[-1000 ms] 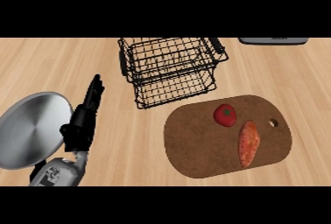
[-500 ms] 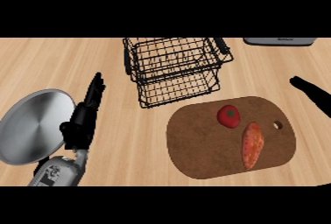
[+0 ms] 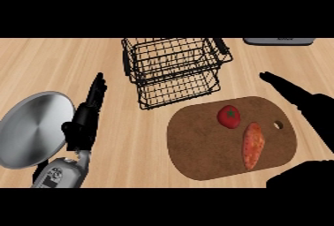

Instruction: Pick the tomato from the cutting board and place it in the tiered basket

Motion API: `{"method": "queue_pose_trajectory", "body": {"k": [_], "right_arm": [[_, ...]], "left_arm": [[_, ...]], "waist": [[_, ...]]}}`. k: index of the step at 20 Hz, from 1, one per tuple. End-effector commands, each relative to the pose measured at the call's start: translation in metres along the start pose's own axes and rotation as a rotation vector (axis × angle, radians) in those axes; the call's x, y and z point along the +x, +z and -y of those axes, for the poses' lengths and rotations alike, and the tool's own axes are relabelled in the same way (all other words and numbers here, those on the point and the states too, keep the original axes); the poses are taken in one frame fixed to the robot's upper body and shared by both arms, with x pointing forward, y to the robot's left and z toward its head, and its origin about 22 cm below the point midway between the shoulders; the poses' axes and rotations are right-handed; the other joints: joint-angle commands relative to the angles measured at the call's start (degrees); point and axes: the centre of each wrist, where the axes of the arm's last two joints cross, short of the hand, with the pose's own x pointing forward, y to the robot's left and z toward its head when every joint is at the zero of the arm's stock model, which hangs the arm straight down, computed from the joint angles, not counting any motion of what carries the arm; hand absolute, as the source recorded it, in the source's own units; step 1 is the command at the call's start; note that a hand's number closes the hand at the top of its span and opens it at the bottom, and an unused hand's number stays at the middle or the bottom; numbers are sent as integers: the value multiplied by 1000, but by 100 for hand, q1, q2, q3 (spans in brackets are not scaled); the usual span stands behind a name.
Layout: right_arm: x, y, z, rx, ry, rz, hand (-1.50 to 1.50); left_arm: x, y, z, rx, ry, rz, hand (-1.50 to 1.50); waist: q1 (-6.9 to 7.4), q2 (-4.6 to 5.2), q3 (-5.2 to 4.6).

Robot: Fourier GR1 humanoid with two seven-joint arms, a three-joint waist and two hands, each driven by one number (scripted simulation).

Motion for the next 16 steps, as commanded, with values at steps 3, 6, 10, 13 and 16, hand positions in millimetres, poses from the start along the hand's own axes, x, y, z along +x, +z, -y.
{"method": "queue_pose_trajectory", "body": {"k": [3, 6, 10, 13, 16], "right_arm": [[12, -12, -14, 44, 72, -131, -150], [4, -4, -22, 45, 108, -175, -150], [-2, -15, -13, 38, 162, -183, -150], [-12, -17, -25, 41, 191, -195, -150], [9, -23, -33, 55, 220, -167, -150]], "left_arm": [[-9, -1, -2, 15, -23, -2, 0], [-6, 3, -15, 6, 5, -19, 0], [12, 20, -4, -8, 7, 4, 0], [1, 9, -10, 12, -5, -3, 0], [-21, 5, -5, 21, -4, -3, 0]], "waist": [[-33, 4, 2], [-59, -9, 3], [0, -19, 8], [-54, -9, 9], [-45, 5, 3]]}}
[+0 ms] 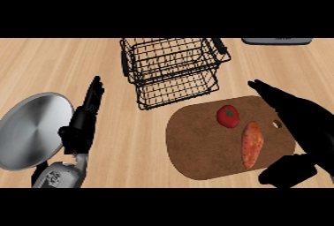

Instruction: Pick the tomato from the cutting board and place it in the tiered basket

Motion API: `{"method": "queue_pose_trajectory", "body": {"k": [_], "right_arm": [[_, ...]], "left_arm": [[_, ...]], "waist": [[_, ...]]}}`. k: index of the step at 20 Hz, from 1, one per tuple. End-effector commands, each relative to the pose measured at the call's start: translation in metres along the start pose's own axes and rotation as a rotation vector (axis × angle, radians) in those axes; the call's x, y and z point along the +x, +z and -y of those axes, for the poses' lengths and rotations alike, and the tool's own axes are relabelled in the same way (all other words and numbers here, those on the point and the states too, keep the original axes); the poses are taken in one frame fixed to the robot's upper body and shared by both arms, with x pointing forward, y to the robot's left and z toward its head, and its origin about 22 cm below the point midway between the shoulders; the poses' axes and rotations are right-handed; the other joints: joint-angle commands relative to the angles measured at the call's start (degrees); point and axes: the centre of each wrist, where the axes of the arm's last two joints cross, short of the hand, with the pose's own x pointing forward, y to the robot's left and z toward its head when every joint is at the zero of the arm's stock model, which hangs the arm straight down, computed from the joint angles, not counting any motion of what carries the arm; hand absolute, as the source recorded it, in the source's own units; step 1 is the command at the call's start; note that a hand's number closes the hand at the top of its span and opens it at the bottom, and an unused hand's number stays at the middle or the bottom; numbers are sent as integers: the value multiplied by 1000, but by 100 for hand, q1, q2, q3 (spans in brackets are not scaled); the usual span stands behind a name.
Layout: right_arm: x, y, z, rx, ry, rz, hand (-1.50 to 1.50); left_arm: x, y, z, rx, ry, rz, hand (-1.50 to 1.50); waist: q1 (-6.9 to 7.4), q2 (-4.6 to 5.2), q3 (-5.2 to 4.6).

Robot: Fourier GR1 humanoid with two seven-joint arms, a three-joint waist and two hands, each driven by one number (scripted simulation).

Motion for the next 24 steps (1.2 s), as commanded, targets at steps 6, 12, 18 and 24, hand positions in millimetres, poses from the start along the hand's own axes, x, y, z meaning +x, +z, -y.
{"method": "queue_pose_trajectory", "body": {"k": [6, 12, 18, 24], "right_arm": [[4, -9, 2, -1, 178, -36, -150], [-10, -33, -7, -34, 179, -118, -150], [-15, -38, -43, -28, 131, -153, -150], [-29, -50, -53, 18, 90, -155, -150]], "left_arm": [[-7, -14, -3, 11, 6, -3, 0], [-5, 8, 3, -10, -10, -5, 0], [10, -1, 22, -14, 12, -1, 0], [7, 3, -9, 2, -11, 8, 0]], "waist": [[-26, 8, -1], [14, 5, 3], [-21, 1, 4], [-7, 1, 4]]}}
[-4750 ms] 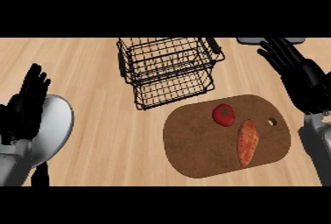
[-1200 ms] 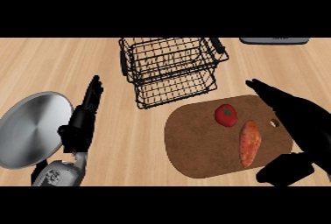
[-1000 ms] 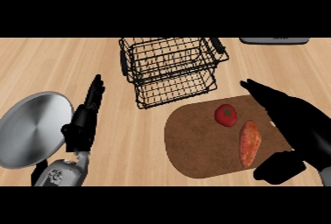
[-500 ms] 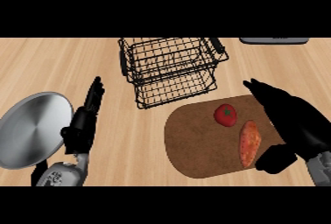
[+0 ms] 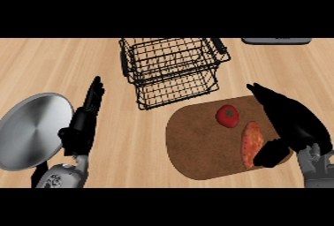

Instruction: Pick the tomato from the cutting board and place it in the tiered basket

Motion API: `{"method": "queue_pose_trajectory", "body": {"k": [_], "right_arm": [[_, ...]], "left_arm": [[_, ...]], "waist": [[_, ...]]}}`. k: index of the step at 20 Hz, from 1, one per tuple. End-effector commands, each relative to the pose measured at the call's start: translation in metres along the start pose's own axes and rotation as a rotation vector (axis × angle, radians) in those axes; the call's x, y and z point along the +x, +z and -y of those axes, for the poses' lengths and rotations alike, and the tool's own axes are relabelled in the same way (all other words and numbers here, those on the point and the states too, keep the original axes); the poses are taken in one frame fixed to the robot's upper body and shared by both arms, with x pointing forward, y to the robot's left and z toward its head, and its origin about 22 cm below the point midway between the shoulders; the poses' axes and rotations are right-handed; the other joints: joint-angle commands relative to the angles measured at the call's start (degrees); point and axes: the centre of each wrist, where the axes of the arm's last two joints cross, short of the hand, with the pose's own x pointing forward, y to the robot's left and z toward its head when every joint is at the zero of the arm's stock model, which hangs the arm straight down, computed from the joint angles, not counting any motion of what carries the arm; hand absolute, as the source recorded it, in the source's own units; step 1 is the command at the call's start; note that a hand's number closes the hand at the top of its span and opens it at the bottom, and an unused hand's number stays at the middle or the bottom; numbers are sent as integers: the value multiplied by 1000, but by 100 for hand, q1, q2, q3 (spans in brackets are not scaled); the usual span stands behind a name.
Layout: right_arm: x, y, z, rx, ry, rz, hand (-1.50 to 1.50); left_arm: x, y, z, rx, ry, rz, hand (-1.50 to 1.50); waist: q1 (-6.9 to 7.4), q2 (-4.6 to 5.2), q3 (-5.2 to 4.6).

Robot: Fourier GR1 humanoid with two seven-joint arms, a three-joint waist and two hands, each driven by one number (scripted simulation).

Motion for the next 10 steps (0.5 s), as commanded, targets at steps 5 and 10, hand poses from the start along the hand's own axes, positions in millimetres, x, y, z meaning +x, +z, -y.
{"method": "queue_pose_trajectory", "body": {"k": [5, 10], "right_arm": [[-9, 13, -4, -3, -8, 20, -150], [-7, -12, -20, 33, -16, 35, -150]], "left_arm": [[-2, -14, 9, 4, -9, 3, 0], [-8, -16, -7, 4, -7, 2, 0]], "waist": [[-38, -3, 0], [-12, 3, 0]]}}
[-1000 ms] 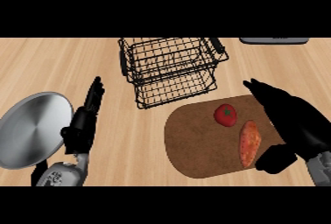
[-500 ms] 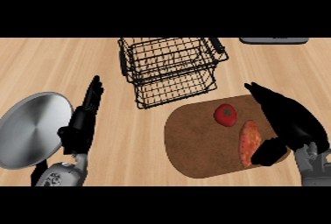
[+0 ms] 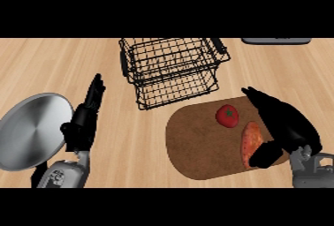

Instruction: Pick the tomato from the cutting board and place it in the tiered basket

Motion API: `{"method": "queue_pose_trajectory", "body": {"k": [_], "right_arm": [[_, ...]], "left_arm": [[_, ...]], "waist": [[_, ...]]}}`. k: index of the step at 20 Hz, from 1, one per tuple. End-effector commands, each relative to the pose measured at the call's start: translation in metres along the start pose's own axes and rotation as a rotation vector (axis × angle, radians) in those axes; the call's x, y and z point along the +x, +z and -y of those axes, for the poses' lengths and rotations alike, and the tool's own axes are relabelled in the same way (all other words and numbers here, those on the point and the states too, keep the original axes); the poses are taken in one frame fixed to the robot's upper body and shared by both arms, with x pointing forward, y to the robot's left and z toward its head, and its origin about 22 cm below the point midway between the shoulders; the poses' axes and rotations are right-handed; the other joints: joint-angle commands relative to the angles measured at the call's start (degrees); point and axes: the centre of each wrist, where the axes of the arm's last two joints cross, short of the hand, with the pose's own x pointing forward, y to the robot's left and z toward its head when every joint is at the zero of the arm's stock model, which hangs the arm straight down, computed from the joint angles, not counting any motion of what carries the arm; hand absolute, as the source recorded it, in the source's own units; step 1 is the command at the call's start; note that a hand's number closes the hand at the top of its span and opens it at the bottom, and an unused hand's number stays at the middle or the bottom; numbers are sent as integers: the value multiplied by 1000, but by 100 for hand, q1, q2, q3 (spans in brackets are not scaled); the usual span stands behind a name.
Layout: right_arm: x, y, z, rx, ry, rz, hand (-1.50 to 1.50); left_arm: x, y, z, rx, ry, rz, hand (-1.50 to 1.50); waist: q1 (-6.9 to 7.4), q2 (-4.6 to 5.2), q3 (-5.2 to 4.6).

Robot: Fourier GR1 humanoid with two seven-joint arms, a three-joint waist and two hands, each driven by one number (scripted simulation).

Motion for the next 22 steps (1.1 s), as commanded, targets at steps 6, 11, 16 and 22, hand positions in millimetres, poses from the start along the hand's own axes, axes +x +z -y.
{"method": "queue_pose_trajectory", "body": {"k": [6, 11, 16, 22], "right_arm": [[-2, -21, -7, 37, -28, -5, -150], [11, -34, 1, 71, 4, -8, -150], [19, -40, -21, 65, -11, -19, -150], [18, -49, -10, 64, -31, -12, -150]], "left_arm": [[15, 13, 13, -2, 2, 4, 0], [-2, 3, 2, 4, 19, -7, 0], [-1, 3, -25, -1, -15, 15, 0], [-4, -14, 2, 10, -3, -9, 0]], "waist": [[15, -3, 1], [9, 1, -1], [23, 0, 0], [-3, 4, -1]]}}
